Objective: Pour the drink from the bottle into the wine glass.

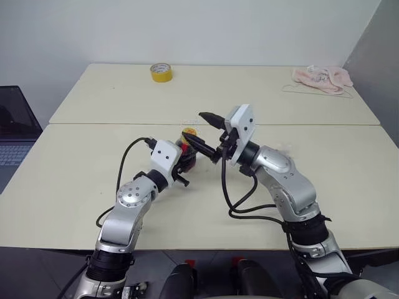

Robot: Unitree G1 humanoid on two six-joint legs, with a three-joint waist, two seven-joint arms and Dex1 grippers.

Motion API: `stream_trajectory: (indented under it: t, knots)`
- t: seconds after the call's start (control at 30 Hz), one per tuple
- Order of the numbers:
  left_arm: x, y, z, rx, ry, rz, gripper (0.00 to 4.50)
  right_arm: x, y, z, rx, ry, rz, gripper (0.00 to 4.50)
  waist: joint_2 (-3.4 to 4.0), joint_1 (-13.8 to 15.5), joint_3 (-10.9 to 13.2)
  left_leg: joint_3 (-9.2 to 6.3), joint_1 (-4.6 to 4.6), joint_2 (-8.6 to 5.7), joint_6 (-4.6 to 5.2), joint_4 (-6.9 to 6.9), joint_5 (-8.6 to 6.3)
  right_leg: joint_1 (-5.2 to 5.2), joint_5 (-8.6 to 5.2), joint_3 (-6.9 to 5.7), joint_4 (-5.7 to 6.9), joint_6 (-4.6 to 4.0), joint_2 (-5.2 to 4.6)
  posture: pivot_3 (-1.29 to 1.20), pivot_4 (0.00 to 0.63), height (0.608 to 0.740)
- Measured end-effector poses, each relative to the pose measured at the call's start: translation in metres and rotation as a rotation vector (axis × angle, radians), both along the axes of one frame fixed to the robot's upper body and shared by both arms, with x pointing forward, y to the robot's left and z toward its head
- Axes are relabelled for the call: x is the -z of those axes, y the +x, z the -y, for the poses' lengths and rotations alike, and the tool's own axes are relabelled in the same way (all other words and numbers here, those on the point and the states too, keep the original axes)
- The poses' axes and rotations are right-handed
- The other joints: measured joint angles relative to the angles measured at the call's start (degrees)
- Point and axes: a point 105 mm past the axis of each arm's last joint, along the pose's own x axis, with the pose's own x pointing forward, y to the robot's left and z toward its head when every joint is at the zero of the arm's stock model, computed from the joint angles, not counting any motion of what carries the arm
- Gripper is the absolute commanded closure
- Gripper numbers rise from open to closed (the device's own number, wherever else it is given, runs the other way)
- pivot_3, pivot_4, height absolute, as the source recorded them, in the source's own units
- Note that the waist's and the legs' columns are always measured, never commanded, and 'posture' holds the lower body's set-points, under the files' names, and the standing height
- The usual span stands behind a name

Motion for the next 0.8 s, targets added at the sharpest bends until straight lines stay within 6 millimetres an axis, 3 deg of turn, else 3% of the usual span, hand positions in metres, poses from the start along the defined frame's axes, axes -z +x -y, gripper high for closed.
stream_trajectory:
  t: [0.53,0.8]
  knots:
    - [-0.0014,0.0028,-0.0012,-0.01,0.017,0.008,3.81,0.0036,-0.0071,-0.0067,-0.043,-0.046,0.033,0.93,0.0,0.0,0.0,0.01,0.0,0.0,0.0,0.0,0.0,0.01,0.0,0.0,-0.01,0.0,0.0,0.0,0.15,0.74]
    - [-0.0017,0.0031,-0.0011,-0.01,0.021,0.011,3.81,0.0089,0.001,-0.0027,0.021,-0.082,0.037,0.93,0.0,0.0,0.0,0.01,0.0,0.0,-0.01,0.0,0.0,0.0,0.0,0.01,0.0,0.0,0.0,0.0,0.15,0.74]
